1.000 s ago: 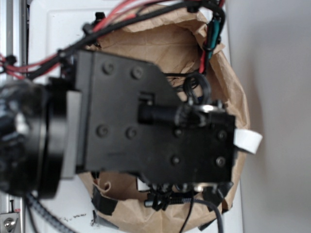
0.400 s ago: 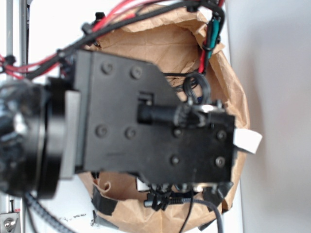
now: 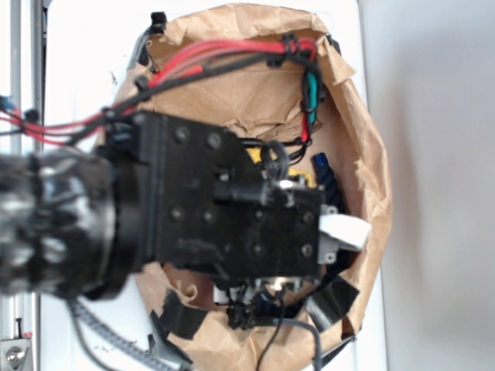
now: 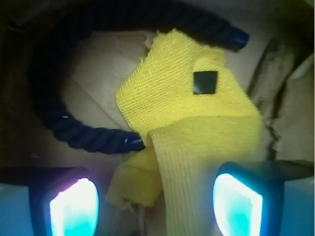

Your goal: Grab the yellow cloth.

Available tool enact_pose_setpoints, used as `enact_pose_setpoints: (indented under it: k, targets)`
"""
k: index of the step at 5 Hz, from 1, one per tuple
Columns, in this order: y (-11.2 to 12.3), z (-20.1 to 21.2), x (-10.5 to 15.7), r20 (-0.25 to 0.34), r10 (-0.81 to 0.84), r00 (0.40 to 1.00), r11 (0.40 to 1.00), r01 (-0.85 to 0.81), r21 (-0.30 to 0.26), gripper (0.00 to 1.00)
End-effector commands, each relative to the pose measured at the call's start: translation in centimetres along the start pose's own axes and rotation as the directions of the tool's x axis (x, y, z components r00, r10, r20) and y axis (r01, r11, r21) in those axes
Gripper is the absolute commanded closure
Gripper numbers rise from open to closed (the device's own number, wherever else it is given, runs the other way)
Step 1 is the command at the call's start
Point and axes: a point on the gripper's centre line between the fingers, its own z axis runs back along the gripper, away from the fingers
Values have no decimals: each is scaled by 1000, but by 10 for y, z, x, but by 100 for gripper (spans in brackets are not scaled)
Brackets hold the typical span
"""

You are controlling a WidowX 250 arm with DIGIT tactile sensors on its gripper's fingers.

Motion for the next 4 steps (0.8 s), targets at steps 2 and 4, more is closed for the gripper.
enact_pose_setpoints:
  k: [2,4]
  targets:
    - [6,-22,-8,29,-5,1000,997,3,78,100]
    - [10,-14,1,28,38,999,995,-40,86,100]
